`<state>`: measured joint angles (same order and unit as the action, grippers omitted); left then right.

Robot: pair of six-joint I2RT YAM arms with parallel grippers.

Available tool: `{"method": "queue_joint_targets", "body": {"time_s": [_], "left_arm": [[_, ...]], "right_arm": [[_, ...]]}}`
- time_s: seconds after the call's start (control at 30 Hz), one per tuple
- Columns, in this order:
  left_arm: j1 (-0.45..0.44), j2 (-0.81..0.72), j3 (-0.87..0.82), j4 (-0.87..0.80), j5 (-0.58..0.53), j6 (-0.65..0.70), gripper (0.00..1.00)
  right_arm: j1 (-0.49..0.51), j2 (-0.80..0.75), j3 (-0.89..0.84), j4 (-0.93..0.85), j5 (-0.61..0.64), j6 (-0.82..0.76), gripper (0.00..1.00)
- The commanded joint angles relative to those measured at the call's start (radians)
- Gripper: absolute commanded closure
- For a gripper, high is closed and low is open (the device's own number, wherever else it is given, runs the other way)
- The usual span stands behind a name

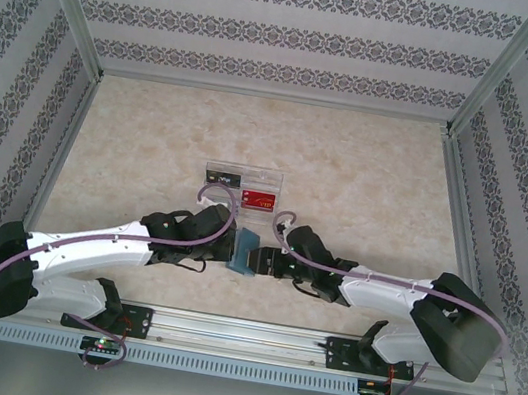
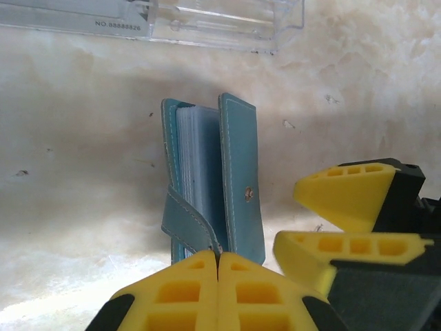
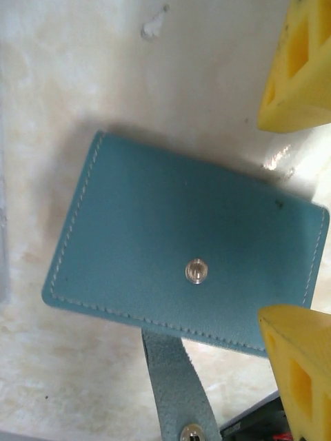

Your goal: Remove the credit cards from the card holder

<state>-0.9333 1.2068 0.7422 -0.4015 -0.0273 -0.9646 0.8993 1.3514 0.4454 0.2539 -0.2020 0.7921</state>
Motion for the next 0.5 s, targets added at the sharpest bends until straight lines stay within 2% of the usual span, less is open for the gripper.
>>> {"method": "queue_joint_targets", "body": {"time_s": [0.0, 0.23, 0.47], "left_arm": [[0.003, -0.018, -0.012, 0.049, 0.024, 0.02, 1.0], [-0.007, -0.032, 0.002, 0.045, 0.02, 0.032, 1.0], [-0.009, -0.031, 0.007, 0.041, 0.016, 0.031, 1.0]], "right_arm": [[0.05, -0.006, 0.077, -0.104, 0.105, -0.051, 0.32], [0.067, -0.016, 0.136, -0.178, 0.144, -0.071, 0.28], [0.067, 0.058, 0.219, -0.294, 0.199, -0.089, 0.28]]}}
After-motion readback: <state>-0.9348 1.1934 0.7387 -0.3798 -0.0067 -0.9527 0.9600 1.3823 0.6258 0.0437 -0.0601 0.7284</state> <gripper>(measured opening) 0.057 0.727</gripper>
